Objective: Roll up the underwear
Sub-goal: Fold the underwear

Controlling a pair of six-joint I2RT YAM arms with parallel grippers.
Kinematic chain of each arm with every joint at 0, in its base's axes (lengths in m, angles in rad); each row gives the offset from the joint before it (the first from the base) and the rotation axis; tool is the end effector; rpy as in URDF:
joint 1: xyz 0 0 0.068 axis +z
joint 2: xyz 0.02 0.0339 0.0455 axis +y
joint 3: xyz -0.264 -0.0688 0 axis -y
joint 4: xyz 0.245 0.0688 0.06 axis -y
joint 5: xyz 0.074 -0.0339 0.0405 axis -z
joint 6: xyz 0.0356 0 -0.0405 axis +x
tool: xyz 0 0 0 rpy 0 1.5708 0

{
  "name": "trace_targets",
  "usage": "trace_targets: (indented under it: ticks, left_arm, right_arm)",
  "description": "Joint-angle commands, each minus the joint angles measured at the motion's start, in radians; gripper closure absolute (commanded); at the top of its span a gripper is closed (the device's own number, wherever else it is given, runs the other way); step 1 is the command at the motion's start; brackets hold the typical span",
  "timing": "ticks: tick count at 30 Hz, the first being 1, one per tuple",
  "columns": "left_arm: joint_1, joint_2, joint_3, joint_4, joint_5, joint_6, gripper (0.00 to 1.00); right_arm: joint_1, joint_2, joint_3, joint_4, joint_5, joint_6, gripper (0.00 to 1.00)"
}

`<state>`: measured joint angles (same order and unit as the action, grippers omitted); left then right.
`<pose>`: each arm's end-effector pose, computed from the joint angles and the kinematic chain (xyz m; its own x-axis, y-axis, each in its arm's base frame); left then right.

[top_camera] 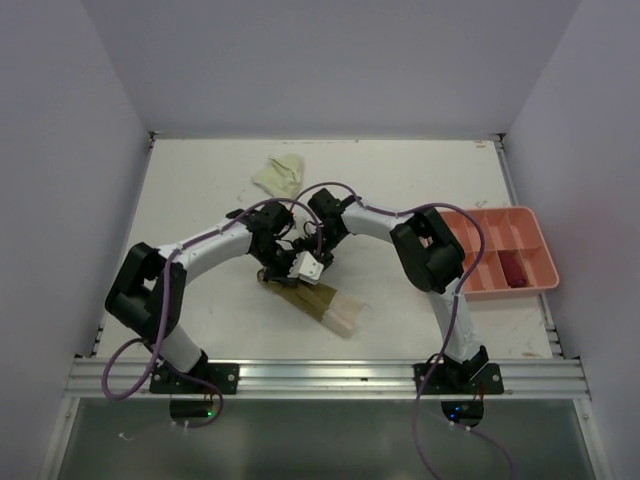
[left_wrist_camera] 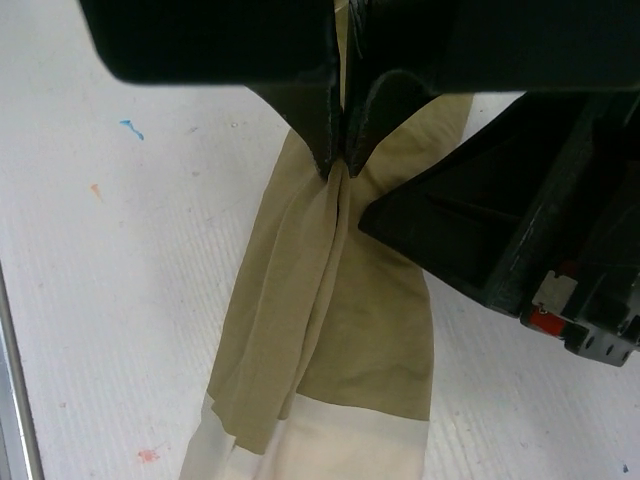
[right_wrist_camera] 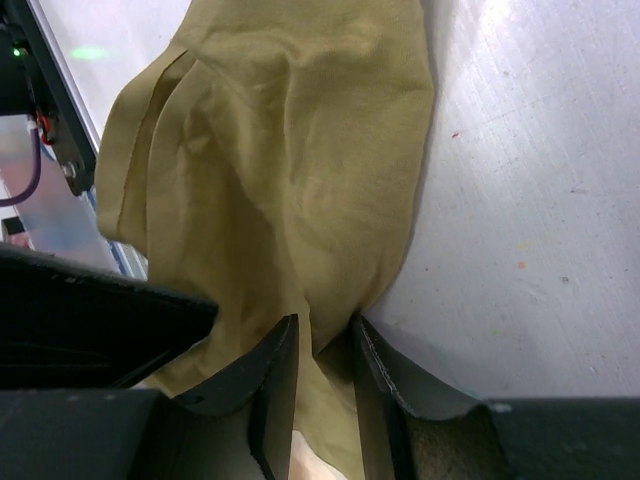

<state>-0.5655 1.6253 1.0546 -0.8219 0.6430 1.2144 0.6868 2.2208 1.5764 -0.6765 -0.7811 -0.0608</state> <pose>0.2344 -0.1740 0.1944 0.1961 0.7639 -0.6149 0.9597 -0.2783 -0.0398 0.3214 0.2960 0.1283 -0.7123 -0.6399 -0.2883 -0.6294 0.4006 0.6659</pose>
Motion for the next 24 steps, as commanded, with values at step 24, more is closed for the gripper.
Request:
trace_targets:
  ticks: [24]
  left_arm:
    - [-0.001, 0.074, 0.073, 0.004, -0.025, 0.005, 1.00]
  right_arm:
    - [-0.081, 0.097, 0.120, -0.107, -0.014, -0.088, 0.83]
